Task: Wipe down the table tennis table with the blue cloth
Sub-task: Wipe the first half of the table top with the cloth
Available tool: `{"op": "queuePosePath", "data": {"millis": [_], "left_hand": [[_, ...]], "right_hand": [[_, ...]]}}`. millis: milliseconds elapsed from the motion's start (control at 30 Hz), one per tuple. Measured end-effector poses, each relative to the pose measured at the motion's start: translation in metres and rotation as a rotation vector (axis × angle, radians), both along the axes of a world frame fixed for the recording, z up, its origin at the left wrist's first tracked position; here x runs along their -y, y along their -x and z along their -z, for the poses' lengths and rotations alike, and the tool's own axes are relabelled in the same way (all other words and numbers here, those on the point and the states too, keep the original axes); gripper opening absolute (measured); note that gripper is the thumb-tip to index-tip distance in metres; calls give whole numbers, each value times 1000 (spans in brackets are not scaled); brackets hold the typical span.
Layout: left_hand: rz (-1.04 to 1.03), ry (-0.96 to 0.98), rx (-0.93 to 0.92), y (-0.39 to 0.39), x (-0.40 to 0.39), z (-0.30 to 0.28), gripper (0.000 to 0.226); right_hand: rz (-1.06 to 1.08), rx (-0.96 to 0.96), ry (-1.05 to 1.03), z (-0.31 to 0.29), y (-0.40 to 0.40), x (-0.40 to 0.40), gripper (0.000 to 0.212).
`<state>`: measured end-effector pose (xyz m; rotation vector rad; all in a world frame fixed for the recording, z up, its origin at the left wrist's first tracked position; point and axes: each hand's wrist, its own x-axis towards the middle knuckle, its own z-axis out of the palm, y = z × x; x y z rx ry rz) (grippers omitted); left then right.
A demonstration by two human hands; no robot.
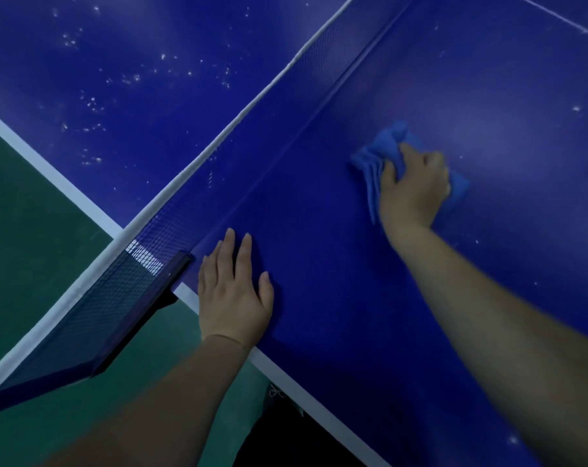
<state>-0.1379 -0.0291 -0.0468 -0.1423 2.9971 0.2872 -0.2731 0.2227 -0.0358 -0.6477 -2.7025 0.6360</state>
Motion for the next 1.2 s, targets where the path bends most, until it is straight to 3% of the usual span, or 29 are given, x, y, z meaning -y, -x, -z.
{"op": "queuePosePath", "data": {"millis": [100,167,233,333,400,467,533,633,700,833,933,1000,1133,1200], "left_hand": [[0,5,11,-1,0,0,64],[7,5,8,-1,0,-1,65],[9,2,5,-1,0,-1,64],[9,3,0,-1,0,-1,64],[13,0,0,-1,0,-2,64],[16,-7,3,-1,-1,-2,64],[14,-18,4,0,0,-2,64],[16,-20,-1,-1,-1,-3,65],[15,-27,-9,-1,0,-3,64],[15,-45,-18,-1,-1,-1,61],[9,-58,-38,-2,-1,-1,60],[6,-64,-32,-2,0,0,60],[3,-76,-51,-2,0,1,59],[4,-81,-56,-2,-1,1,59]], "right_hand": [[-251,14,-32,1,-46,36,27],[-529,16,-46,-1,-37,48,24],[-613,23,-61,-6,-10,44,25],[-364,19,-63,-3,4,9,21],[-88,2,-19,-1,-27,-11,26],[36,24,-19,0,-73,-3,32],[-108,48,-27,0,-108,21,31],[-496,44,-45,-5,-99,36,26],[-482,65,-106,-9,-71,18,28],[3,55,-65,-2,-78,-50,30],[231,39,-42,0,-140,-35,30],[103,68,-50,2,-169,0,30],[-376,66,-70,-5,-153,19,28],[-360,103,-121,-8,-135,-6,28]]}}
